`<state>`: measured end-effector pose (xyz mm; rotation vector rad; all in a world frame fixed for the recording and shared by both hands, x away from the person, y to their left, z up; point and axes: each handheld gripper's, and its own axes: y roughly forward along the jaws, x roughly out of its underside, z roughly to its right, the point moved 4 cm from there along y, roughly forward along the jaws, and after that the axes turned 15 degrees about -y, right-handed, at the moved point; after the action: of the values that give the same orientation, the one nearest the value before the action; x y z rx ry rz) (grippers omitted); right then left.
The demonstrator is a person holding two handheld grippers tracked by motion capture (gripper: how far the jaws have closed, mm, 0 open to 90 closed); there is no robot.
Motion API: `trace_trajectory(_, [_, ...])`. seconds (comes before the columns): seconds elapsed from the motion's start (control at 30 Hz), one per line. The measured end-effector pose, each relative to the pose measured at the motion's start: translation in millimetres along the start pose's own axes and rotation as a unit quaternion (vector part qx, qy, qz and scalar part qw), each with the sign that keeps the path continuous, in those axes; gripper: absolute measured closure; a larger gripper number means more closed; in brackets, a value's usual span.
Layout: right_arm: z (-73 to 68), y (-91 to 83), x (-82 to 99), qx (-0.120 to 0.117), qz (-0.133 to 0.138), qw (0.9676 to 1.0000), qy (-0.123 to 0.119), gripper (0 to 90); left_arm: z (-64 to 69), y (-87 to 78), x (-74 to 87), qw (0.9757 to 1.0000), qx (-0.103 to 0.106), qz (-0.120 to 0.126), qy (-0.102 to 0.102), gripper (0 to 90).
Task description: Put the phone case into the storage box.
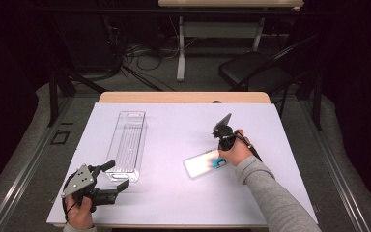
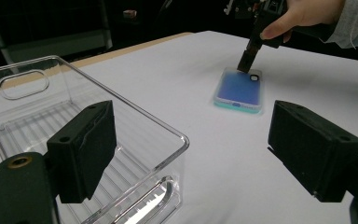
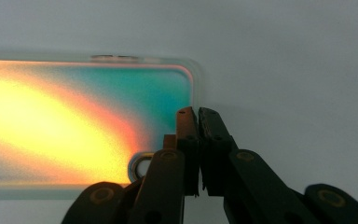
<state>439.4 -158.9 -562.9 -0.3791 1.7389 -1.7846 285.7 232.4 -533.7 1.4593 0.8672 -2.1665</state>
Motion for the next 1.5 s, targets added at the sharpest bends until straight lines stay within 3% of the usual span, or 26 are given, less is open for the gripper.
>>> trace_trajectory(0.47, [-0.8, 0.4, -0.3, 0.004, -0.002, 0.9998, 0.019, 88.2, -0.2, 0.3, 0.1, 1.0000, 0.000, 0.000, -0.001, 15.5])
trace_trajectory(0.67, [-1.5, 0.8, -0.4, 0.008, 0.001, 0.9998, 0.021, 88.4, -0.2, 0.2, 0.2, 1.0000, -0.001, 0.000, -0.001, 15.5])
trace_trajectory(0.77, [-1.3, -0.6, 0.0, 0.011, -0.011, 0.9996, 0.021, 88.5, -0.1, 0.2, 0.2, 1.0000, -0.001, 0.000, -0.001, 15.5])
trace_trajectory(0.9, [-2.0, 1.0, -0.5, 0.012, 0.000, 0.9996, 0.026, 88.6, -0.3, 0.1, 0.1, 1.0000, -0.001, 0.000, -0.001, 15.5])
trace_trajectory(1.13, [-2.1, -1.1, 0.0, 0.019, -0.015, 0.9995, 0.019, 88.7, -0.2, 0.3, 0.2, 1.0000, -0.001, 0.000, -0.001, 15.5])
trace_trajectory(1.2, [-3.2, 0.5, -0.3, 0.017, -0.002, 0.9995, 0.027, 88.7, -0.3, 0.2, 0.2, 1.0000, -0.001, 0.000, -0.001, 15.5])
trace_trajectory(1.5, [-2.4, -0.5, 0.0, 0.018, -0.010, 0.9995, 0.026, 88.8, -0.3, 0.3, 0.1, 1.0000, -0.001, 0.000, -0.001, 15.5])
